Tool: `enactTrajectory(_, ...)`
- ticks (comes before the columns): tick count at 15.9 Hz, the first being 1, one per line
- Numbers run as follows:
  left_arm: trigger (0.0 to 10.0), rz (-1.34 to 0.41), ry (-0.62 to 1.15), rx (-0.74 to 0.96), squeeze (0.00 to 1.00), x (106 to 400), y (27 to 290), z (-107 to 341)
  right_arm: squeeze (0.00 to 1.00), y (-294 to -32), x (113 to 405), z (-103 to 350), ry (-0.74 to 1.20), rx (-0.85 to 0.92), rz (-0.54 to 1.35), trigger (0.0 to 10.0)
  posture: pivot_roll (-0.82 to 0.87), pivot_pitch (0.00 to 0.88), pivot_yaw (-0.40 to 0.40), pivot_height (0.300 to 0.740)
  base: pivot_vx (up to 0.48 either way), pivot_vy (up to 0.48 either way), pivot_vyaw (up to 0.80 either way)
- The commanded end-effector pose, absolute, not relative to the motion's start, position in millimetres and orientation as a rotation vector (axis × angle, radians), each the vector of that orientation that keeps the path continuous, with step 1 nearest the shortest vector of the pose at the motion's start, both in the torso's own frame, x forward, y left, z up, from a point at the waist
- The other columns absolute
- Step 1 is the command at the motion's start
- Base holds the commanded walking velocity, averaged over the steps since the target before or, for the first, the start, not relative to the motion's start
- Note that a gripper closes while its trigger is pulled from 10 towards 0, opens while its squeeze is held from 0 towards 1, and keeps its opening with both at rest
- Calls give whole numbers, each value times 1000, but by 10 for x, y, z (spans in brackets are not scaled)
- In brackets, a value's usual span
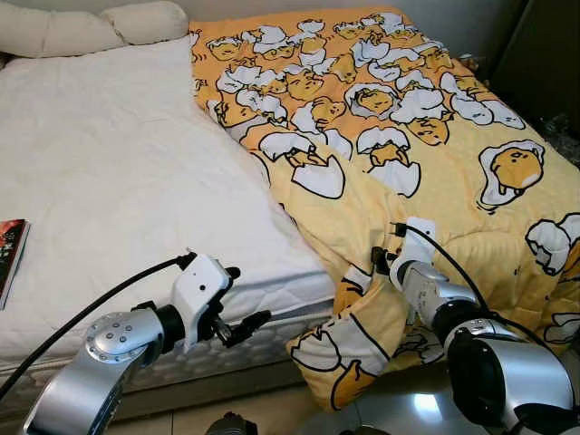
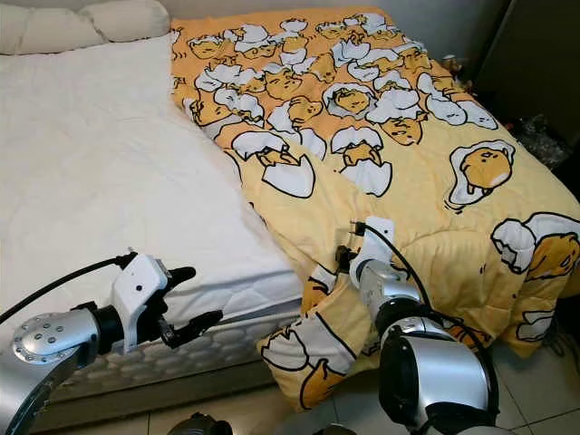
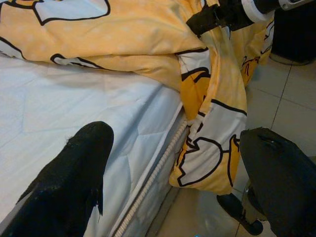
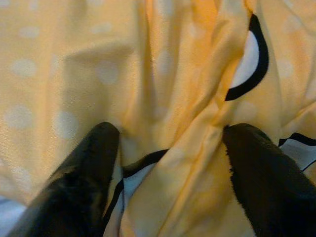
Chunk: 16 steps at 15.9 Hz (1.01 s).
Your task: Clean up the room
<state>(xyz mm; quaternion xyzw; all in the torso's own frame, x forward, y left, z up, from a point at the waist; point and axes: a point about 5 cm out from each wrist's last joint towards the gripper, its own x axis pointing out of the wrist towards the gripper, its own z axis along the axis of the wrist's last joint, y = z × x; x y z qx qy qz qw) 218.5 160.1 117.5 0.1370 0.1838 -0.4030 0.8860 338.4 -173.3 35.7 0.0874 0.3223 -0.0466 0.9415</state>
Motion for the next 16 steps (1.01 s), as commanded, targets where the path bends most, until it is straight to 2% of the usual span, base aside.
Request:
enactTrajectory(1, 10000, -847, 368, 300, 0, 2192, 1568, 1209, 1000, -1723, 3428, 412, 638, 181, -106, 10000, 90, 48, 38, 740, 0, 0, 0)
enactTrajectory(4, 10000, -854, 366, 301, 0, 2209, 1546, 1212, 1000, -1709, 3376, 343, 701, 154, -94, 10000, 92, 47, 38, 740, 0, 0, 0)
enactTrajectory(5, 10000, -855, 367, 303, 0, 2210, 1547, 1215, 0, -1736, 3362, 329, 711, 148, -115, 10000, 93, 48, 38, 740, 0, 0, 0)
enactTrajectory(7, 10000, -854, 368, 304, 0, 2208, 1553, 1220, 0, -1778, 3345, 314, 722, 186, -153, 9843, 100, 50, 35, 740, 0, 0, 0)
enactTrajectory(8, 10000, -853, 367, 305, 0, 2206, 1555, 1228, 0, -1794, 3345, 316, 716, 198, -158, 3529, 105, 52, 34, 740, 0, 0, 0)
enactTrajectory(9, 10000, -853, 367, 306, 0, 2202, 1559, 1232, 0, -1800, 3348, 320, 710, 214, -157, 0, 109, 54, 35, 740, 0, 0, 0)
enactTrajectory(16, 10000, -872, 379, 308, 0, 2167, 1564, 1237, 0, -1820, 3347, 323, 709, 206, -138, 0, 116, 54, 37, 740, 0, 0, 0)
